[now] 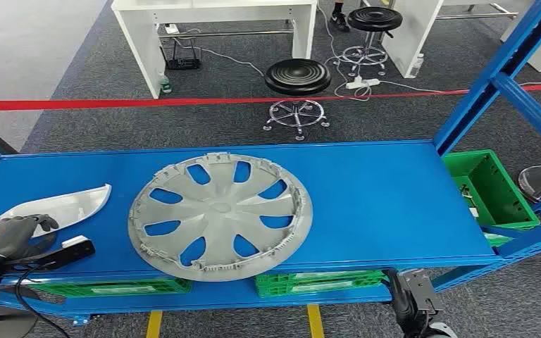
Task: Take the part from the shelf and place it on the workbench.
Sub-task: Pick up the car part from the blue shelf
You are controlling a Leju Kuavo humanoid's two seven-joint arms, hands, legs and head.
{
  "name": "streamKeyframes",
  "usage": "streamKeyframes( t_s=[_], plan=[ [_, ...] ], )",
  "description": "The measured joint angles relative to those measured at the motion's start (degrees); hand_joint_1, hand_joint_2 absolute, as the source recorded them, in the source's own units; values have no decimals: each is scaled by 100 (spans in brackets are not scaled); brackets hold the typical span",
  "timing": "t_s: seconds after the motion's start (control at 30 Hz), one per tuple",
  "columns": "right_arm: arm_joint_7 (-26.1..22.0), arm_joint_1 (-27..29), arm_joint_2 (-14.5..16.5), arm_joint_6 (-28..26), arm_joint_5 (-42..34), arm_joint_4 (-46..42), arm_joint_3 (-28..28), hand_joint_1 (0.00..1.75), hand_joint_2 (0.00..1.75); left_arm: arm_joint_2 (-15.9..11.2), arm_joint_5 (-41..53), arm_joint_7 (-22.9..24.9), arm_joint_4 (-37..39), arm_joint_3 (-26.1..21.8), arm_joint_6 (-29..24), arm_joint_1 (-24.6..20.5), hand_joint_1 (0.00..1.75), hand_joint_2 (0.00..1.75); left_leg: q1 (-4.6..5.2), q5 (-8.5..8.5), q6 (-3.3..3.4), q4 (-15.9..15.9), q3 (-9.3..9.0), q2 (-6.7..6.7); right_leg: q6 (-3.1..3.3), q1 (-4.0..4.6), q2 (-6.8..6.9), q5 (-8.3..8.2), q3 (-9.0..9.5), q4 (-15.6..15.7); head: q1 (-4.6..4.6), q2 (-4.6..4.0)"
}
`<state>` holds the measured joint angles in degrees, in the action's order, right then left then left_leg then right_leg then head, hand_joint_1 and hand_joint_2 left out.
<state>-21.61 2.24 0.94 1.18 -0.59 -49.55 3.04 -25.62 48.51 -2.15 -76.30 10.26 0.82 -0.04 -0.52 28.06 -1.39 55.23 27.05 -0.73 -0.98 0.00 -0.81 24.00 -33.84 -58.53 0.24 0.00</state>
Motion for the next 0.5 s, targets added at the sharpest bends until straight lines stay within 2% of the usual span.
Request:
streamKeyframes(
  t_s=[0.23, 0.37, 0.43, 0.5],
  plan=[
    [-9, -1, 0, 0, -74, 2, 1, 0, 0, 3, -108, -193, -94, 68, -159, 65, 175, 175, 3, -3, 4, 0, 0, -2, 0, -2, 7, 0, 2, 0, 1, 0],
    [-39, 13, 0, -35, -148, -2, 0, 0, 0, 97, -888, -516, -548, 93, -109, 311, 175, 175, 7, -3, 4, 1, 0, -2, -1, -4, 6, -1, 2, 0, 1, 0],
    [-79, 29, 0, -57, -191, -15, 0, 0, 0, 165, -1211, -614, -897, 128, -133, 503, 175, 175, 23, 8, 42, 19, 4, 0, -34, -29, 0, -19, 3, 25, -1, 0],
    [-117, 64, -1, -91, -225, -84, -1, 0, 0, 242, -1269, -629, -1287, 185, -318, 727, 175, 175, 43, -28, 117, 0, 3, 6, -105, -53, -13, -70, 4, 72, -5, 0]
  ],
)
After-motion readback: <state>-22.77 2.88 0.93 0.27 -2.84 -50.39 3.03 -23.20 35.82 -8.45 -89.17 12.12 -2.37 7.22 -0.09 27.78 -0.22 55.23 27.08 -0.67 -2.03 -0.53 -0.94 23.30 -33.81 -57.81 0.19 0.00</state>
